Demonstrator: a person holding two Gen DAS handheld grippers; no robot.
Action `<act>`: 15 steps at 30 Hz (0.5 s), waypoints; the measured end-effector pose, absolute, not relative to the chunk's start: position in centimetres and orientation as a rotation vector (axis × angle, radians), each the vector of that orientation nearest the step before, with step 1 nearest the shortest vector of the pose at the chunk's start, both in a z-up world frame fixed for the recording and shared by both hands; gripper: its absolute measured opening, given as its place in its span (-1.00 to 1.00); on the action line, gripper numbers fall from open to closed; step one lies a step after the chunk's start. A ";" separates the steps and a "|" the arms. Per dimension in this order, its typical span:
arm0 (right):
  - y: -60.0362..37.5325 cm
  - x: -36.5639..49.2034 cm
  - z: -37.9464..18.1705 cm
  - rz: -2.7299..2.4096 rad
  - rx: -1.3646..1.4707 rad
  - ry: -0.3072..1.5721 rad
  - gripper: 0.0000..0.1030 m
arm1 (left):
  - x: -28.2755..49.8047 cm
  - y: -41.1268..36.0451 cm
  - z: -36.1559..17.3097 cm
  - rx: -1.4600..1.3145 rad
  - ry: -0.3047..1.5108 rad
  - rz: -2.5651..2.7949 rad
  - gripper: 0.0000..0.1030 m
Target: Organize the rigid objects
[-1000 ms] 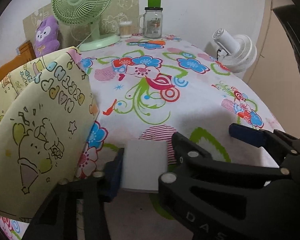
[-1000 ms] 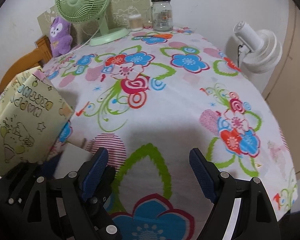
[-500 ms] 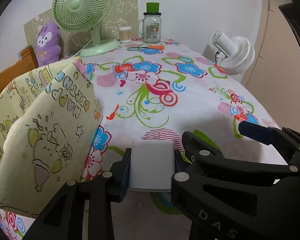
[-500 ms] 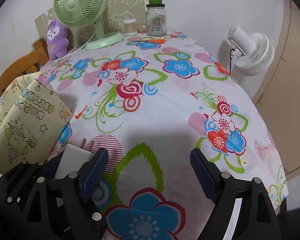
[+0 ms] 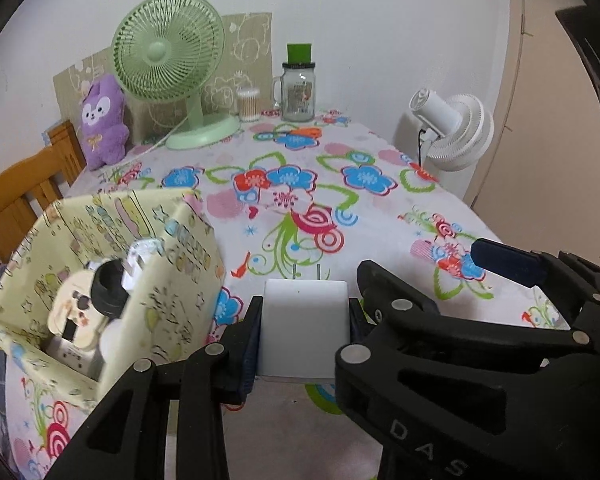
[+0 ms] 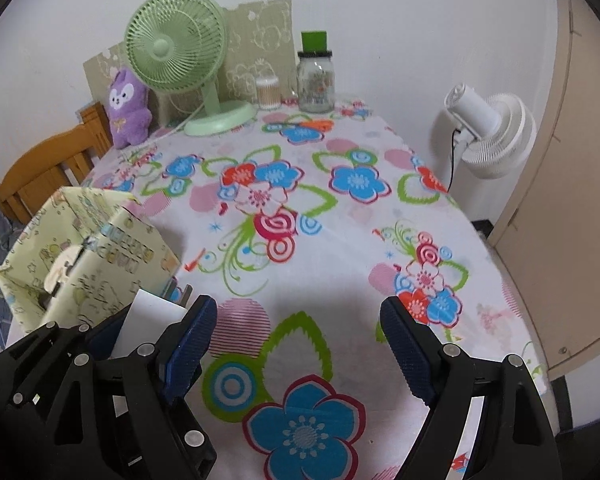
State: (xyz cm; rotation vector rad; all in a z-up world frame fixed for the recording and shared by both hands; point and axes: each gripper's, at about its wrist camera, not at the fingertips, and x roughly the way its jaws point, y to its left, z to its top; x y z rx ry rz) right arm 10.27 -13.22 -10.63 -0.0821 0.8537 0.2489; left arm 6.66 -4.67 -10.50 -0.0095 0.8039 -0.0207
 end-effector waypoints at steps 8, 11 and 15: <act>-12.1 9.3 -7.8 0.263 -0.077 0.810 0.67 | 5.9 -3.7 -7.7 -0.007 0.768 -0.033 -0.22; -11.3 9.1 -6.5 0.276 -0.071 0.785 0.67 | 5.6 -2.8 -6.6 -0.008 0.746 -0.026 -0.22; -9.6 8.8 -5.3 0.298 -0.079 0.756 0.68 | 5.5 -1.0 -5.6 -0.012 0.727 -0.003 -0.22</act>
